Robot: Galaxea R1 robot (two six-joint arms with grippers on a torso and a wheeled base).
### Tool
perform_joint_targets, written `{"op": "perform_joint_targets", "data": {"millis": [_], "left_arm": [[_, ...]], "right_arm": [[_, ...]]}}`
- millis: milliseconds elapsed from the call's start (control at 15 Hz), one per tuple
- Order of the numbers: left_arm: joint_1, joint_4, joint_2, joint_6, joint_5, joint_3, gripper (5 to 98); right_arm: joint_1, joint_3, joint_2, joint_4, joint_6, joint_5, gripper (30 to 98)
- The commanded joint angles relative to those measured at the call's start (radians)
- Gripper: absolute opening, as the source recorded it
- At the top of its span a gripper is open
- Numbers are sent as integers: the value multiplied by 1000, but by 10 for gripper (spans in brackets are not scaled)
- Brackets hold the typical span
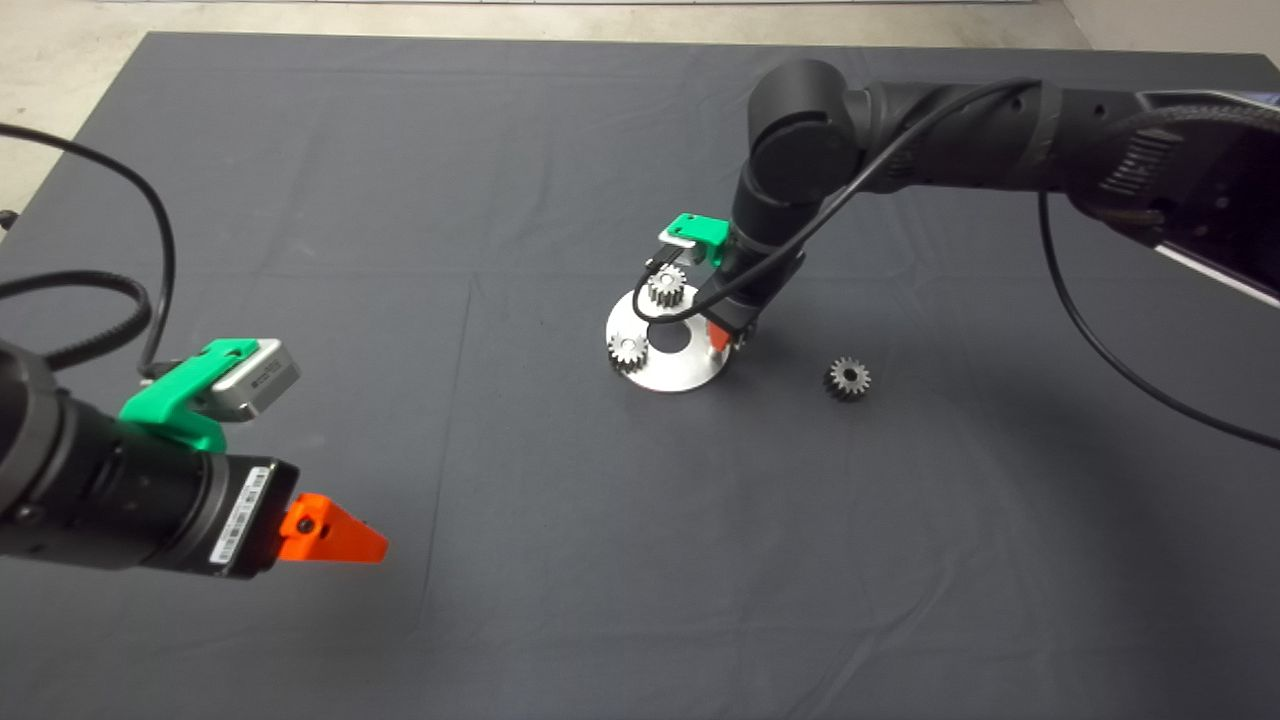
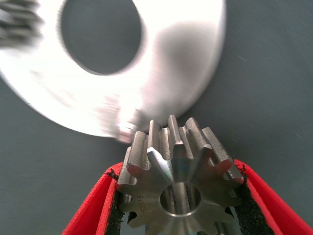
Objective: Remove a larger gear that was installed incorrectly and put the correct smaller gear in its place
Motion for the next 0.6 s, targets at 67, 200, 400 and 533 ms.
{"op": "perform_joint_targets", "data": {"millis": [67,200,400,533], "left_arm": [[-12,-11,-1,1,3,13,982],[-12,-11,-1,1,3,13,982],[-12,-11,-3,4,3,21,982],[-12,-11,-3,4,1,22,982]], "right_arm": [[39,9,-94,30,-3,-100,494],[34,9,-106,29,-3,-100,493],[14,-2,-106,26,-5,-101,494],[8,-13,-106,24,-3,-99,495]]}}
